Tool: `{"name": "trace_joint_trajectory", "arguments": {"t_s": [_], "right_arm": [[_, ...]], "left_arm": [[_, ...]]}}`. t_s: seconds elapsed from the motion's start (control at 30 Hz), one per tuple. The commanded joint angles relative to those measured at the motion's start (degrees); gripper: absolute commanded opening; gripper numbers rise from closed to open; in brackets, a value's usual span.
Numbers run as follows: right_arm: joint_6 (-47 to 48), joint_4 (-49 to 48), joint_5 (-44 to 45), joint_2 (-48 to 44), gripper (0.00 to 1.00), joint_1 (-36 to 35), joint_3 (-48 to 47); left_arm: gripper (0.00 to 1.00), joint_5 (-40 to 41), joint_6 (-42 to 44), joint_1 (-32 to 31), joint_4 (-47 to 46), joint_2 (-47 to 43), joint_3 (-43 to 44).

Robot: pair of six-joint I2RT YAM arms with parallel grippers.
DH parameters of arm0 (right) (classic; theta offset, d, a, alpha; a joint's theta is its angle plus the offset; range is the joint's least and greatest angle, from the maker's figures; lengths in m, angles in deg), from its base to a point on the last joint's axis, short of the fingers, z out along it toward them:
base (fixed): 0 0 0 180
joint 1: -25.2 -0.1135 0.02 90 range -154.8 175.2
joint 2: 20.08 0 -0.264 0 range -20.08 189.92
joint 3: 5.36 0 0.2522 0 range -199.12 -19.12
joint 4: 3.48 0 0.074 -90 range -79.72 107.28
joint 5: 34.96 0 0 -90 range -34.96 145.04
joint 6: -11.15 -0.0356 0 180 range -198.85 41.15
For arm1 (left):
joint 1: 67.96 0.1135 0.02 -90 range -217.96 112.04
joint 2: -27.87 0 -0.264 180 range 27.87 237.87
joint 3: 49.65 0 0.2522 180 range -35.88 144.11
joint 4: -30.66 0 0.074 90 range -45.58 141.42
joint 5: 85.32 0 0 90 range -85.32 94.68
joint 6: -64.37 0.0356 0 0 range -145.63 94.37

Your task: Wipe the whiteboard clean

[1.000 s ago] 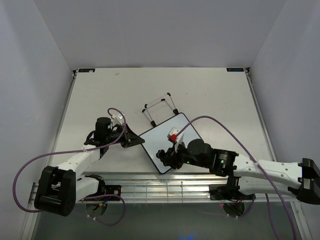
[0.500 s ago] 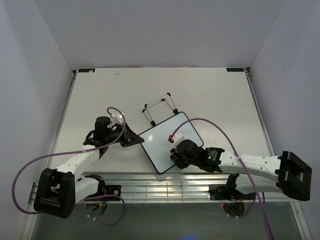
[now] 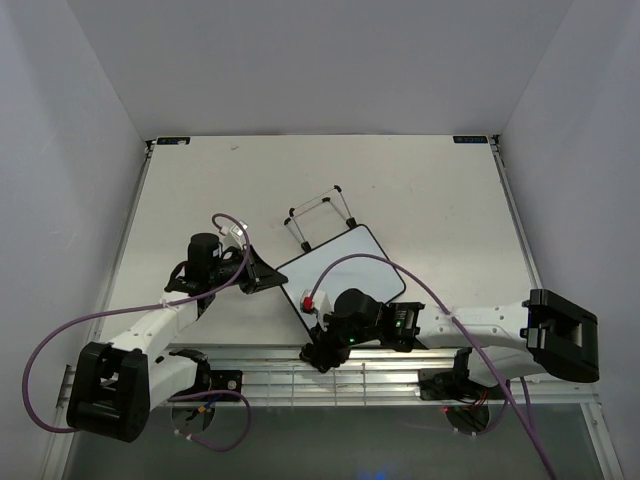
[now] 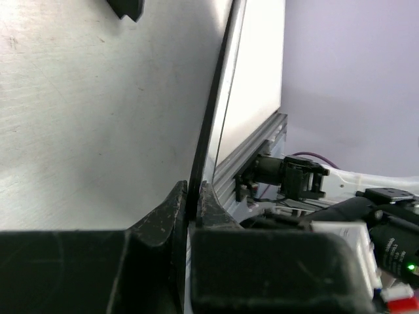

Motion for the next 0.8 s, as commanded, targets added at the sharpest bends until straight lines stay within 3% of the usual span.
{"name": "trace_joint_trajectory", "arguments": {"t_s": [0.0, 0.13, 0.37, 0.43, 0.47, 0.53, 0.77], "right_arm": [[0.8, -6.4, -14.9, 0.7, 0.08, -2.0, -2.8], [1.2, -5.5, -11.9, -9.2, 0.08, -1.8, -3.5], [3.6, 20.2, 13.8, -26.4, 0.08, 2.2, -11.2], [0.5, 28.4, 22.2, -31.1, 0.08, 4.1, -12.4], [-1.3, 31.3, 31.1, -32.2, 0.08, 4.8, -13.0], [-4.5, 37.5, 37.0, -34.8, 0.08, 7.4, -13.7], [-8.8, 42.6, 38.3, -35.4, 0.08, 12.1, -12.2]], "left_arm": [[0.00, 1.3, -1.9, -0.2, -0.3, -1.1, 2.6], [0.00, 0.4, 0.1, -0.2, 0.7, -1.3, 4.5], [0.00, -2.9, 3.6, -0.3, 1.0, -3.6, 8.5], [0.00, -3.8, 4.5, -0.3, 0.4, -4.6, 10.1], [0.00, -4.2, 4.9, -0.3, -0.3, -5.6, 10.6], [0.00, -4.8, 5.8, -0.4, -0.7, -6.1, 12.8], [0.00, -8.6, 3.0, -0.5, -6.6, -4.8, 18.3]]}}
